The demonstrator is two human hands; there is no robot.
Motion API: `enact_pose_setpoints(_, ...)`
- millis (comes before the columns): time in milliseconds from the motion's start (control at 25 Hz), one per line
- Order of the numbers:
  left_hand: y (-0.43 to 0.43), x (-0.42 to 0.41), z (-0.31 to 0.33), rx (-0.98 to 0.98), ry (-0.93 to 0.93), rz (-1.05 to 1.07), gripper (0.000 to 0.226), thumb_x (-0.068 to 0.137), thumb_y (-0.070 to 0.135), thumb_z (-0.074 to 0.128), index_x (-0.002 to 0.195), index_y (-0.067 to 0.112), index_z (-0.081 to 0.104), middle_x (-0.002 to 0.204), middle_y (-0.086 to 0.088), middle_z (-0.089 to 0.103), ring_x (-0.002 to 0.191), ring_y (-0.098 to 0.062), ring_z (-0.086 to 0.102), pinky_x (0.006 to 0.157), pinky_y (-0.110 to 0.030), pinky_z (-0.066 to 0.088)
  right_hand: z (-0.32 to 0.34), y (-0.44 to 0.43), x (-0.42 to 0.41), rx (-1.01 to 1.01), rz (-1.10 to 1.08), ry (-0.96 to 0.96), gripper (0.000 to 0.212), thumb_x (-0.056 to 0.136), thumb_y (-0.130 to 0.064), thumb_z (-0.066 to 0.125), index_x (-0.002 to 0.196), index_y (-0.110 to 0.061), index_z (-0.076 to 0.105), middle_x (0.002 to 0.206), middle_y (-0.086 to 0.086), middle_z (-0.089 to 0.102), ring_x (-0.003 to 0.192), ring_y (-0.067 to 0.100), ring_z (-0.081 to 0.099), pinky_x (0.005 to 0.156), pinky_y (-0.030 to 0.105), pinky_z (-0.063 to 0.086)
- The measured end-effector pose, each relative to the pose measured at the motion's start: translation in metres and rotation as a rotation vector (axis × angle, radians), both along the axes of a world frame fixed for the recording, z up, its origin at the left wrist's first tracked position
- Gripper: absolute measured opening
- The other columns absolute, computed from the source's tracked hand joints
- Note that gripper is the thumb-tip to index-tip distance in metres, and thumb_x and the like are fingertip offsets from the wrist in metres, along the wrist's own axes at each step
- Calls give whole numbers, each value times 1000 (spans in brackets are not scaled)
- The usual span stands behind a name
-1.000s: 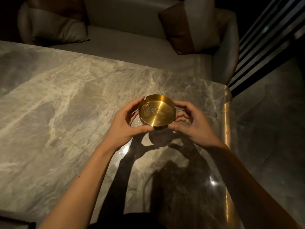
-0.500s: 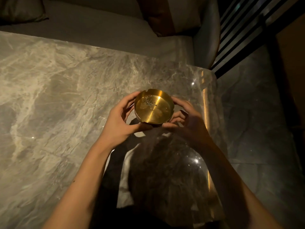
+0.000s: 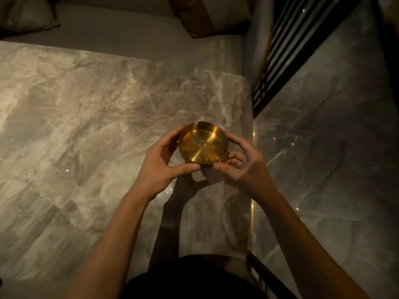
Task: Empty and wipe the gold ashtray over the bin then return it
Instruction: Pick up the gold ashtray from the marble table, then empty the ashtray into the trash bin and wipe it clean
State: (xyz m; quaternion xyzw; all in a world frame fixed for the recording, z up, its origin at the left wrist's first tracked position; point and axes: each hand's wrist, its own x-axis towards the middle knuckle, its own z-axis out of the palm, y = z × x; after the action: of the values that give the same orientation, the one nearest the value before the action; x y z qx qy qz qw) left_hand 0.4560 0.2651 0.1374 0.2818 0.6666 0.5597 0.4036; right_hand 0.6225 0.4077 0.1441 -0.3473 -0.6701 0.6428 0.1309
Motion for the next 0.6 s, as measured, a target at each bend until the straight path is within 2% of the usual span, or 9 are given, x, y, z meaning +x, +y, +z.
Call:
enact_pose_setpoints(120,31,60,-3,-29,-18,-19,90,56,11,85,137,22,47,133,15,60,132,-3,52,113,-25,39,-1,31,62,25,-25,-22,75,71,-6,81,137,-18,47,100,6,69,85,17,68,81,32,58)
enact_pose_setpoints(240,59,96,-7,-65,-54,-74,88,57,9,84,135,26,47,124,27,64,129,3,52,110,-18,40,-5,50,104,22,-56,-45,77,71,-8,82,138,-18,45,96,-4,68,86,12,68,84,32,57)
enact_pose_setpoints(360,81,116,-16,-73,-81,-144,91,57,8,84,139,18,46,126,23,63,129,1,53,109,-17,40,-14,57,133,5,-113,-69,79,71,-14,83,139,-19,44,87,-3,69,86,13,70,84,33,58)
enact_pose_setpoints(520,98,134,-35,-76,-172,-262,93,58,4,82,142,13,43,133,15,57,130,1,52,109,-18,41,-25,54,163,47,-207,-133,75,74,-15,81,140,-18,45,104,7,68,87,19,70,78,35,60)
enact_pose_setpoints(600,107,142,-45,-86,-202,-312,90,59,2,80,140,16,42,130,17,56,125,7,53,107,-15,41,-31,50,174,58,-250,-164,72,76,-16,80,139,-17,46,117,2,63,89,20,70,75,33,61)
